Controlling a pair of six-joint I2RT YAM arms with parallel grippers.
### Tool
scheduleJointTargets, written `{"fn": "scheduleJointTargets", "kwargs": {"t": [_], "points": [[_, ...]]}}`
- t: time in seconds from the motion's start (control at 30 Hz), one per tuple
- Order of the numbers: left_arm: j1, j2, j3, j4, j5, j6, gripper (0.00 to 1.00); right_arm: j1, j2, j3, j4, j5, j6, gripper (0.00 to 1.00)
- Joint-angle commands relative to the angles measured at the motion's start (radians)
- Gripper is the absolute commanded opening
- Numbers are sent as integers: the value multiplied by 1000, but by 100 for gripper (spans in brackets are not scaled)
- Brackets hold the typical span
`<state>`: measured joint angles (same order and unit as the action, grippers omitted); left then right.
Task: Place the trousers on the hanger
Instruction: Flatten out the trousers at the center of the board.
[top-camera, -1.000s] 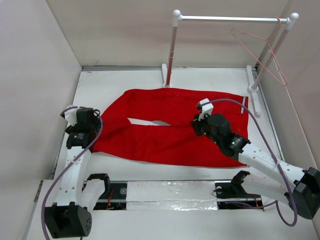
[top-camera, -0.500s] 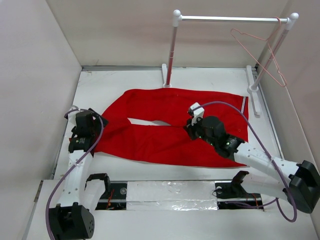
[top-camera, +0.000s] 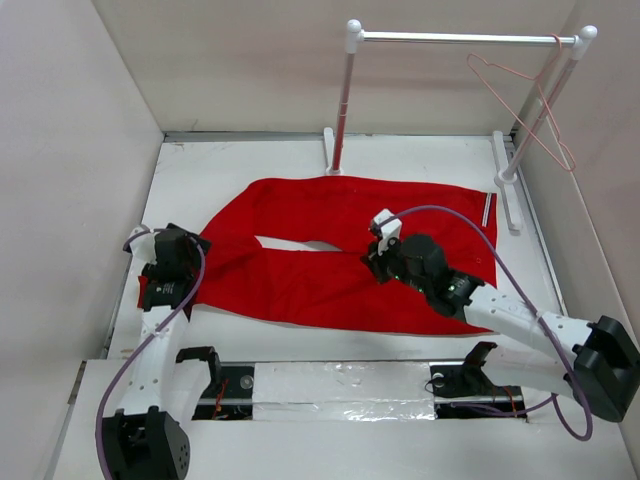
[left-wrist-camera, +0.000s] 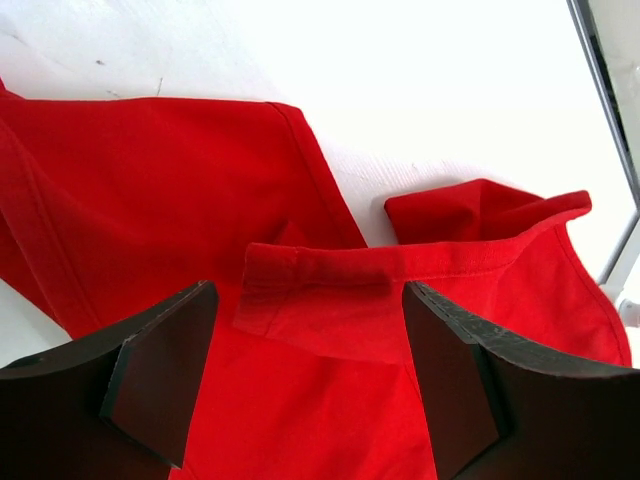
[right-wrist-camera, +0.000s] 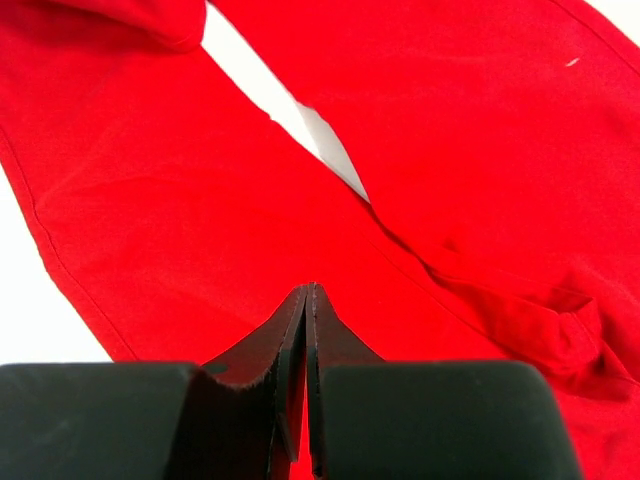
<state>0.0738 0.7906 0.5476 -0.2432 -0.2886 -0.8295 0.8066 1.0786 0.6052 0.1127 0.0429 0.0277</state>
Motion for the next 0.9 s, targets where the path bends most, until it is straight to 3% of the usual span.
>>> {"fn": "scheduleJointTargets", "kwargs": {"t": [0.0, 0.33, 0.4, 0.43, 0.47, 0.53, 0.57, 0.73, 0.87], "points": [[4, -21, -12, 68, -30, -34, 73, 9, 17, 1, 70, -29, -15, 7], [4, 38, -35, 163, -47, -63, 71, 19, 49, 1, 87, -35, -17, 5], [4, 71, -31, 177, -50, -74, 61, 19, 52, 1, 87, -35, -17, 5], [4, 81, -29, 194, -53, -76, 52, 19, 52, -1, 87, -35, -17, 5], [4, 90, -31, 206, -55, -74, 31, 19, 52, -1, 88, -35, -17, 5], [4, 93, -23, 228, -75, -76, 7, 19, 56, -1, 87, -35, -17, 5], [4, 96, -8, 228, -86, -77, 0, 19, 55, -1, 90, -35, -17, 5], [4, 165, 101, 237, -124, -65, 0, 19, 63, 1, 93, -35, -17, 5], [4, 361, 234, 261, -147, -34, 0, 19, 66, -1, 88, -25, -14, 4]]}}
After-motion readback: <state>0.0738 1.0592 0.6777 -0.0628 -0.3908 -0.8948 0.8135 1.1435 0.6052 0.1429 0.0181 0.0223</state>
